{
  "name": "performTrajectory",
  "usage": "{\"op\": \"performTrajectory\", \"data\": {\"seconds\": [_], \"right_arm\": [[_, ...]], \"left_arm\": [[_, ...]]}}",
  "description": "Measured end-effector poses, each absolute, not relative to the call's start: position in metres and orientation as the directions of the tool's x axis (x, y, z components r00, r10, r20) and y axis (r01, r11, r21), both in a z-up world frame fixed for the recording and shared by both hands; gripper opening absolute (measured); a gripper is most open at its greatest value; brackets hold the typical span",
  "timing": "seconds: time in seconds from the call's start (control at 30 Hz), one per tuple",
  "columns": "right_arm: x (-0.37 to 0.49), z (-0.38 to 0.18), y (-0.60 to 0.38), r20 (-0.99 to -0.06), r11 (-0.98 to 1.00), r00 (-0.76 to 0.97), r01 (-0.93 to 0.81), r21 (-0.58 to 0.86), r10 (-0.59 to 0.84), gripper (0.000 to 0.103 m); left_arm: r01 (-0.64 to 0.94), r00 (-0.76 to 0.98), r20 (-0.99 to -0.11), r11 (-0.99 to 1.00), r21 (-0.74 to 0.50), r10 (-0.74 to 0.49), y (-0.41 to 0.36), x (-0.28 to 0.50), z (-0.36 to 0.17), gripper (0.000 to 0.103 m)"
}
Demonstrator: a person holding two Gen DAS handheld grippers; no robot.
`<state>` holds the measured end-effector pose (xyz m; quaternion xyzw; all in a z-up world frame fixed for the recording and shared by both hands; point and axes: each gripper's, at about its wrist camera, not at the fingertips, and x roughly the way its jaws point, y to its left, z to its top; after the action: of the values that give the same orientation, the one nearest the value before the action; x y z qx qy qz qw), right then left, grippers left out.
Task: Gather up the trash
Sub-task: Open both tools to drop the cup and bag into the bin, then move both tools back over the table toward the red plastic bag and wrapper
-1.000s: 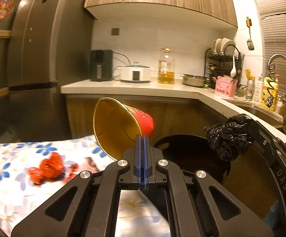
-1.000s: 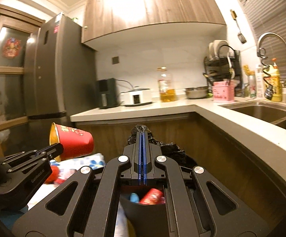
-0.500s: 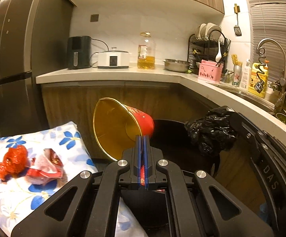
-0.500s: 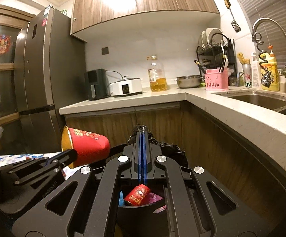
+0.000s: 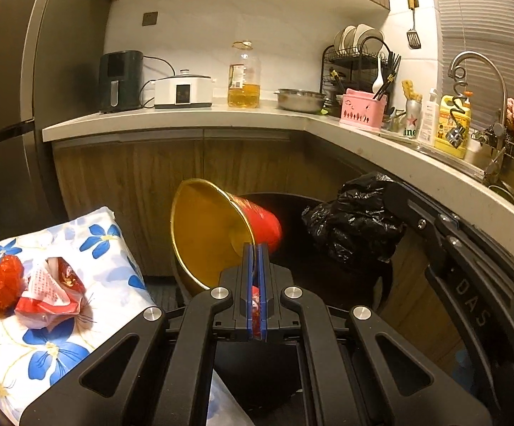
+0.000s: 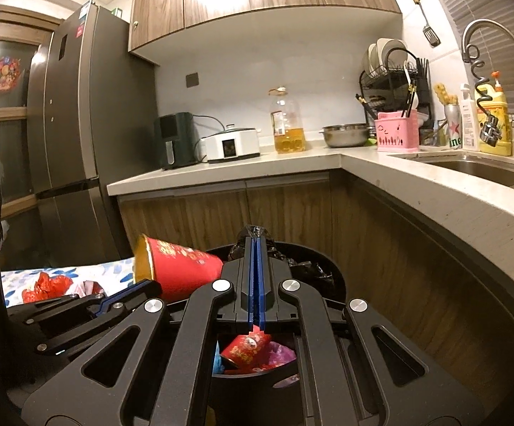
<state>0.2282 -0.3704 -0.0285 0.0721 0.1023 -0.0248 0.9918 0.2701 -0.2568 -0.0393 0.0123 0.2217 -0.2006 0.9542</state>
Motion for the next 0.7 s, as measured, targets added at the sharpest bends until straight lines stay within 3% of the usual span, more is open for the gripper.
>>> {"op": "performTrajectory", "data": {"seconds": [0.17, 0.27, 0.33, 0.37, 0.43, 0.5, 0.6, 0.7], "right_arm": [[0.234, -0.034, -0.37, -0.225, 0.988, 0.974, 0.068, 0.138, -0.036, 0.003], [0.237, -0.037, -0.37, -0.239, 0.988, 0.97, 0.079, 0.132, -0.045, 0.011], [0.238, -0.039, -0.372, -0.245, 0.988, 0.968, 0.086, 0.132, -0.052, 0.029], [0.238, -0.039, -0.373, -0.247, 0.987, 0.968, 0.089, 0.134, -0.054, 0.032], [0.236, -0.04, -0.374, -0.246, 0.986, 0.967, 0.099, 0.137, -0.063, 0.038], [0.235, -0.04, -0.375, -0.251, 0.983, 0.965, 0.111, 0.145, -0.072, 0.042], [0.23, -0.04, -0.378, -0.25, 0.979, 0.965, 0.12, 0.163, -0.077, 0.05], [0.222, -0.038, -0.375, -0.245, 0.978, 0.967, 0.114, 0.177, -0.068, 0.058]], "left_arm": [[0.393, 0.807, -0.442, 0.915, -0.093, -0.392, -0.254, 0.277, -0.045, 0.003], [0.381, 0.81, -0.448, 0.92, -0.089, -0.379, -0.251, 0.279, -0.047, 0.005], [0.372, 0.811, -0.45, 0.923, -0.098, -0.374, -0.246, 0.28, -0.046, 0.023], [0.368, 0.813, -0.446, 0.924, -0.102, -0.373, -0.244, 0.279, -0.045, 0.031], [0.351, 0.829, -0.431, 0.931, -0.095, -0.357, -0.237, 0.275, -0.041, 0.039], [0.325, 0.845, -0.422, 0.942, -0.081, -0.328, -0.229, 0.272, -0.039, 0.055], [0.272, 0.865, -0.418, 0.96, -0.072, -0.277, -0.214, 0.267, -0.038, 0.069], [0.212, 0.882, -0.416, 0.975, -0.069, -0.221, -0.196, 0.26, -0.036, 0.077]]}}
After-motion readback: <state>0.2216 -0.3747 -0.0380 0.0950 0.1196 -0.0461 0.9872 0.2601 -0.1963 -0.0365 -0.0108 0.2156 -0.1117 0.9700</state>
